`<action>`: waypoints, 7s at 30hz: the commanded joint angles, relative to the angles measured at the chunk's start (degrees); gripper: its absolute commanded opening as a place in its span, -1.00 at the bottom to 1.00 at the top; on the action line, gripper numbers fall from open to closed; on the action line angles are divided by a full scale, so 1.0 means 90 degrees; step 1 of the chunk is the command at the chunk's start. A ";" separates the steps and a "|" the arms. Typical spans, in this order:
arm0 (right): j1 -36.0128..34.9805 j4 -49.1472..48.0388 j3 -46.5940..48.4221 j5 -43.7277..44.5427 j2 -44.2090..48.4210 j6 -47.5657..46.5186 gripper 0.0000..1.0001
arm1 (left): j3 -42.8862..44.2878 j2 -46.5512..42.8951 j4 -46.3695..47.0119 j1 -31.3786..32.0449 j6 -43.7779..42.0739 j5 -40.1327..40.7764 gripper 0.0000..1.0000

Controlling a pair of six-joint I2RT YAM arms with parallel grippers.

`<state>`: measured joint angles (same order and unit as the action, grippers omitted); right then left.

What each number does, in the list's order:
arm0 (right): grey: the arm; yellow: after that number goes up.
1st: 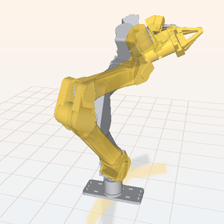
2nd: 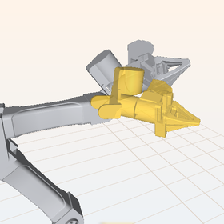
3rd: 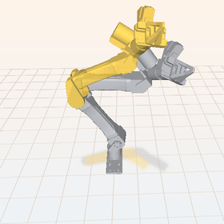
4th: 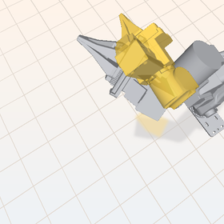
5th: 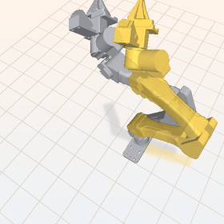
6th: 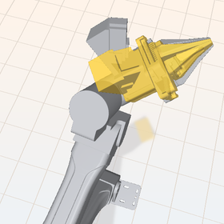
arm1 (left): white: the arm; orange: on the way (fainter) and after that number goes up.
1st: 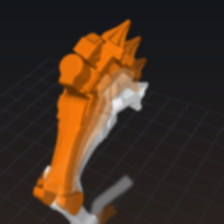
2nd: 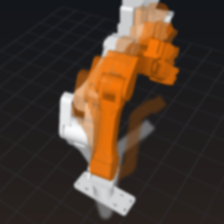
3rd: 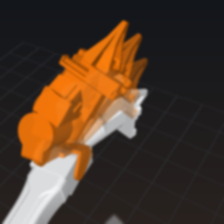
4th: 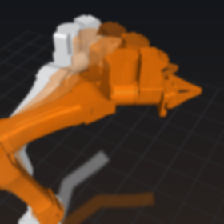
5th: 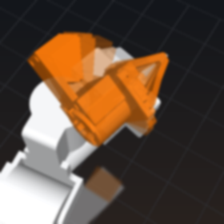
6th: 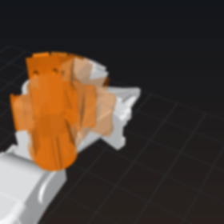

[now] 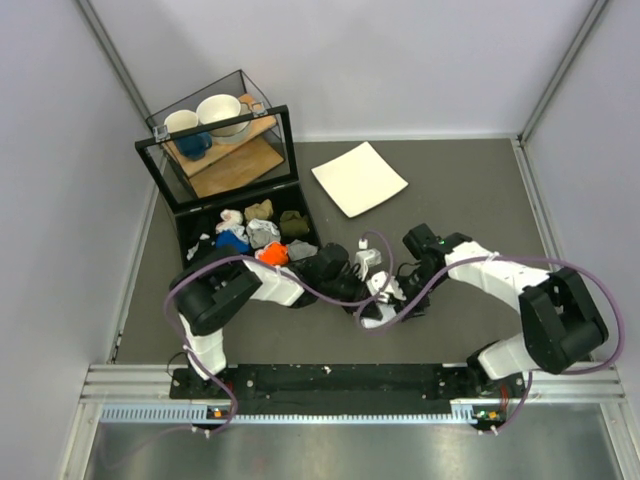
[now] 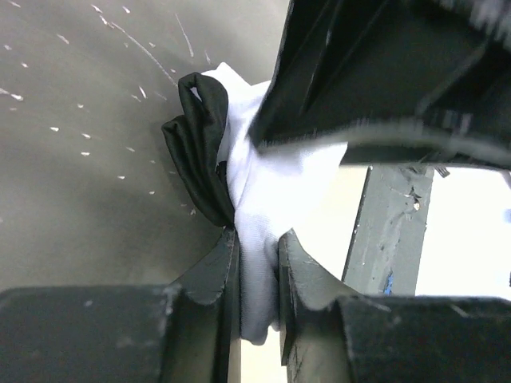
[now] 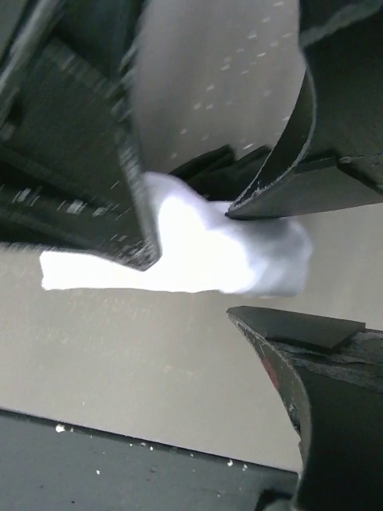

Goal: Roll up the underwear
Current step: Pick up the underwear from the center of the board, then place the underwear in the storage box.

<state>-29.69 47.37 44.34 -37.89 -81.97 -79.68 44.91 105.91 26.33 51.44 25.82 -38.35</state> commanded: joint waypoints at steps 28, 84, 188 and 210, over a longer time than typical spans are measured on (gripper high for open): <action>0.1981 0.0830 0.1080 -0.0898 0.1862 0.2555 0.08 | 0.2030 -0.2892 -0.5210 -0.3595 -0.2595 0.2953 -0.94; 0.1981 0.0800 0.0884 -0.0995 0.1882 0.2486 0.08 | 0.5536 0.1562 -0.6400 -0.3714 -0.4519 0.5413 -0.99; 0.1981 0.0888 0.0865 -0.0995 0.2048 0.2437 0.10 | 0.7335 0.3193 -0.9302 -0.3665 -0.4354 0.5403 -0.56; 0.1981 0.0898 0.0835 -0.0995 0.2116 0.2408 0.11 | 0.7560 0.1310 -0.8863 -0.3567 -0.3817 0.3959 -0.07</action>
<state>-12.45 55.29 51.99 -45.12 -64.45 -57.41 113.60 125.34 -53.47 18.92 -9.43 5.06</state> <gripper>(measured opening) 0.551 0.463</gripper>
